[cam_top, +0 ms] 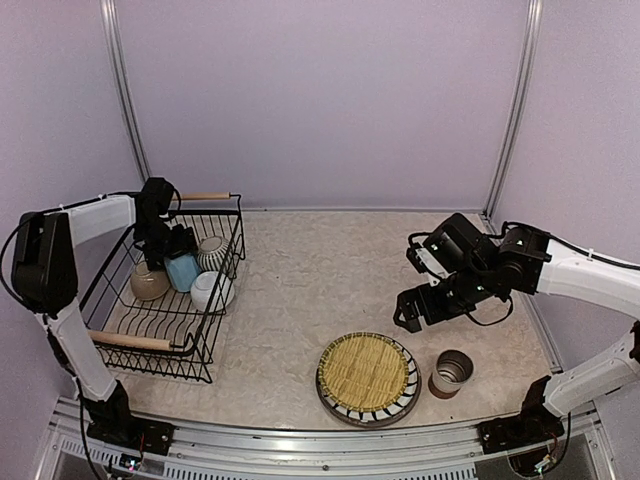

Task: Unload the mixed dishes from the dish rack
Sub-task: Grab the cup from the dish rack.

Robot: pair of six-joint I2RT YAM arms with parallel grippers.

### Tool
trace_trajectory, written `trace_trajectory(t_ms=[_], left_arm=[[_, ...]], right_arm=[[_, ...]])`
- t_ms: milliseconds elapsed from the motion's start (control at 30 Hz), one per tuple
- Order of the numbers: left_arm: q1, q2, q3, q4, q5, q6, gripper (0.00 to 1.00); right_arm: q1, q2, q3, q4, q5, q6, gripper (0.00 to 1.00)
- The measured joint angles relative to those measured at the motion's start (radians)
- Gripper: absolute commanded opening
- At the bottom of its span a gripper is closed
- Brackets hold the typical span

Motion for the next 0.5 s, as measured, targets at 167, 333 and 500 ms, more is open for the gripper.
trace_trajectory(t_ms=[167,333,500], left_arm=[[0.000,0.017,0.002,-0.006,-0.010,0.008,0.74],[0.001,0.014,0.009,-0.008,-0.019,0.019,0.62],[0.001,-0.002,0.007,-0.042,-0.025,0.020,0.47]], right_arm=[[0.000,0.000,-0.010,0.011,-0.005,0.000,1.00],[0.000,0.000,-0.010,0.018,-0.008,0.000,1.00],[0.000,0.002,-0.010,0.029,-0.004,-0.003,1.00]])
